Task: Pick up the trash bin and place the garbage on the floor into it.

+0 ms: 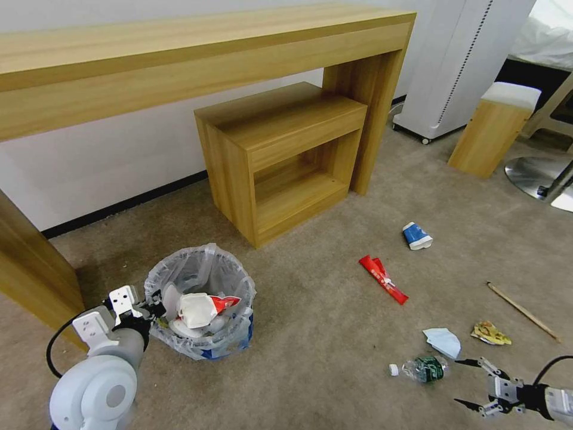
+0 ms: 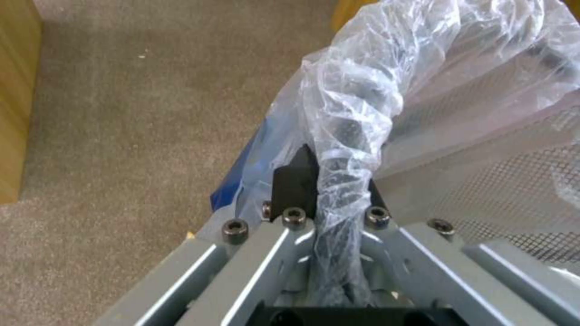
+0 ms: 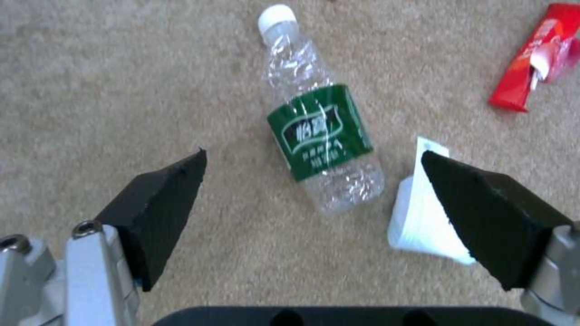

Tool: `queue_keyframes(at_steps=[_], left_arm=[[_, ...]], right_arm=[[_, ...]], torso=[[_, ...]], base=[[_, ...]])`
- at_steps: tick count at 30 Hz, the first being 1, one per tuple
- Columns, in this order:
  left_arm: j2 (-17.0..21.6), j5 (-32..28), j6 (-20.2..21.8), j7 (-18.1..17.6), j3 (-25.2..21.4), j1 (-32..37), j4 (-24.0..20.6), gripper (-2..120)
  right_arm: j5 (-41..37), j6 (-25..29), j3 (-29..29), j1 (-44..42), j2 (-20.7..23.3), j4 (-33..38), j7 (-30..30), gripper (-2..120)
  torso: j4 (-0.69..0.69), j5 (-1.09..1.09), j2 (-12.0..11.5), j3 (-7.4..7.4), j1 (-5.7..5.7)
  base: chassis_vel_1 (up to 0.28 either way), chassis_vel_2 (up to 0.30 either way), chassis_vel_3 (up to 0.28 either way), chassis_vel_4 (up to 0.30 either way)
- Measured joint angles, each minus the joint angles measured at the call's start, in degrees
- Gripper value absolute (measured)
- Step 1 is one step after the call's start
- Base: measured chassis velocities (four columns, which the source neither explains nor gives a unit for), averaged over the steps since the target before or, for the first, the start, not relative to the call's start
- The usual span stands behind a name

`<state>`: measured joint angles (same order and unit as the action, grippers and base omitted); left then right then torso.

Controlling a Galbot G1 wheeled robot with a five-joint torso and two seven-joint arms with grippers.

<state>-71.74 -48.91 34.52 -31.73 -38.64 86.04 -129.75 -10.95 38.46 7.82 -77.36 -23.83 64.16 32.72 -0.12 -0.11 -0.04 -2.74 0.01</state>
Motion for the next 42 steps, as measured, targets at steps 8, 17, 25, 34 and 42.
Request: queue_keyframes(at_steps=[8, 17, 25, 34, 42], left_arm=[[0.3, -0.2, -0.1, 0.2, 0.1, -0.1, 0.5, 0], [0.6, -0.4, -0.2, 0.4, 0.2, -0.2, 0.7, 0], [0.5, -0.5, -0.3, 0.4, 0.2, -0.3, 0.8, 0], [0.5, -0.5, -0.3, 0.5, 0.2, -0.1, 0.3, 0], [0.5, -0.8, -0.3, 0.4, 0.2, -0.3, -0.1, 0]], right_arm=[[0.2, 0.0, 0.6, 0.4, -0.5, -1.4, 0.0, 90], [-0.1, -0.1, 0.7, 1.7, -1.4, -2.7, -0.5, 89], [0.0, -0.3, -1.4, 4.9, -2.1, -4.6, -0.7, 89], [-0.1, 0.1, -6.2, 10.7, -3.9, -7.0, -0.4, 88], [-0.2, 0.4, -12.9, 17.2, -7.2, -9.7, -0.2, 88]], torso=[[0.0, 0.0, 0.0, 0.0, 0.0], [0.0, 0.0, 0.0, 0.0, 0.0], [0.0, -0.01, 0.0, 0.0, 0.0], [0.01, -0.01, 0.0, 0.0, 0.0], [0.01, 0.0, 0.0, 0.0, 0.0]], base=[[0.0, 0.0, 0.0, 0.0], [0.0, 0.0, 0.0, 0.0], [0.0, 0.0, 0.0, 0.0], [0.0, 0.0, 0.0, 0.0], [0.0, 0.0, 0.0, 0.0]])
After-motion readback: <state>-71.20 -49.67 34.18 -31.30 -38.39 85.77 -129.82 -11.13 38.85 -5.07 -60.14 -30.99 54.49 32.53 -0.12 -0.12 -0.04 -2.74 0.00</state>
